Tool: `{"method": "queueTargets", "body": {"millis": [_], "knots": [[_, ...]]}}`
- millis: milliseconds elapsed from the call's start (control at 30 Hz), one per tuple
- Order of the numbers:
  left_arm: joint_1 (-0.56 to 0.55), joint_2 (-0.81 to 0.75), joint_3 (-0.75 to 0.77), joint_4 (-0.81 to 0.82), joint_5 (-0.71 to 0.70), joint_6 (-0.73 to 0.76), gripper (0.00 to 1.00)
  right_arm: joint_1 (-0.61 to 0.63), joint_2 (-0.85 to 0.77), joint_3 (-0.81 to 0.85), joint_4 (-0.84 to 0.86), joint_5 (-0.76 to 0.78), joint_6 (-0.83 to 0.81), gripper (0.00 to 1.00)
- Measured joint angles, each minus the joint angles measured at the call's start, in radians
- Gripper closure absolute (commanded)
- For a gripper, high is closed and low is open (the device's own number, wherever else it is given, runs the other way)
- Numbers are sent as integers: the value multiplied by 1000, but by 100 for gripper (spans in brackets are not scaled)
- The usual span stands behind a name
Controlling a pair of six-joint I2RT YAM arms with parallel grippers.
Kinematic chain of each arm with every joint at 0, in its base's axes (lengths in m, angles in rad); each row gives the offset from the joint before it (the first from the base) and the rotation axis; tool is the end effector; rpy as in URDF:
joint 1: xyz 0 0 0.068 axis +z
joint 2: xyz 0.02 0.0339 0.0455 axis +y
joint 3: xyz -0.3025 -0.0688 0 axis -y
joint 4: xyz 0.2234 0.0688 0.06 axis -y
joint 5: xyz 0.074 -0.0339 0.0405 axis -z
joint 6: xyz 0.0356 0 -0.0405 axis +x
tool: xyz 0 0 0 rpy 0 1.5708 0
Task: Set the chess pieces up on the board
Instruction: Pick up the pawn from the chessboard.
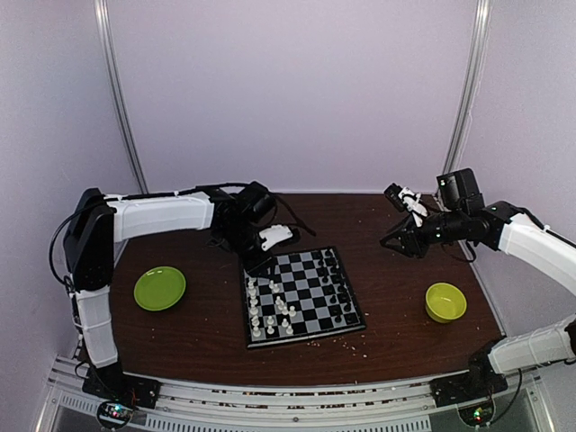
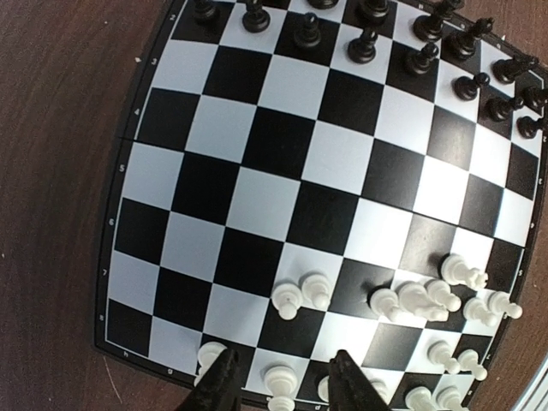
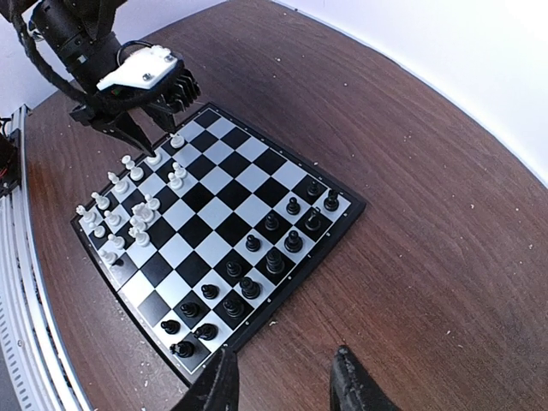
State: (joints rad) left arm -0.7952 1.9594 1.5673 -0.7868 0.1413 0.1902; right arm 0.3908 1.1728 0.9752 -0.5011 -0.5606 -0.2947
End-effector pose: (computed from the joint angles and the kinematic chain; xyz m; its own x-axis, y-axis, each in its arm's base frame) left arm 0.2805 -0.2932 0.2626 -0.4946 0.7718 -0.3997 0.8535 0.5182 -0.0556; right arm 0.1900 0.0988 0.3403 -0.3661 -0.4169 -0.8320 -0.8416 0.5298 0.1049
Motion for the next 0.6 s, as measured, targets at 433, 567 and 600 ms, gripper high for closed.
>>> {"method": "queueTargets", "body": {"millis": [433,567,600], "knots": [[-18,84,23,-30,-53,38,72,0,0,0,-3,0,-23,64],[-18,112,47,-29,-67,47,72,0,0,0,-3,0,-24,64],[-18,119,51,-29,-72,48,71,0,0,0,-3,0,-24,64]]}}
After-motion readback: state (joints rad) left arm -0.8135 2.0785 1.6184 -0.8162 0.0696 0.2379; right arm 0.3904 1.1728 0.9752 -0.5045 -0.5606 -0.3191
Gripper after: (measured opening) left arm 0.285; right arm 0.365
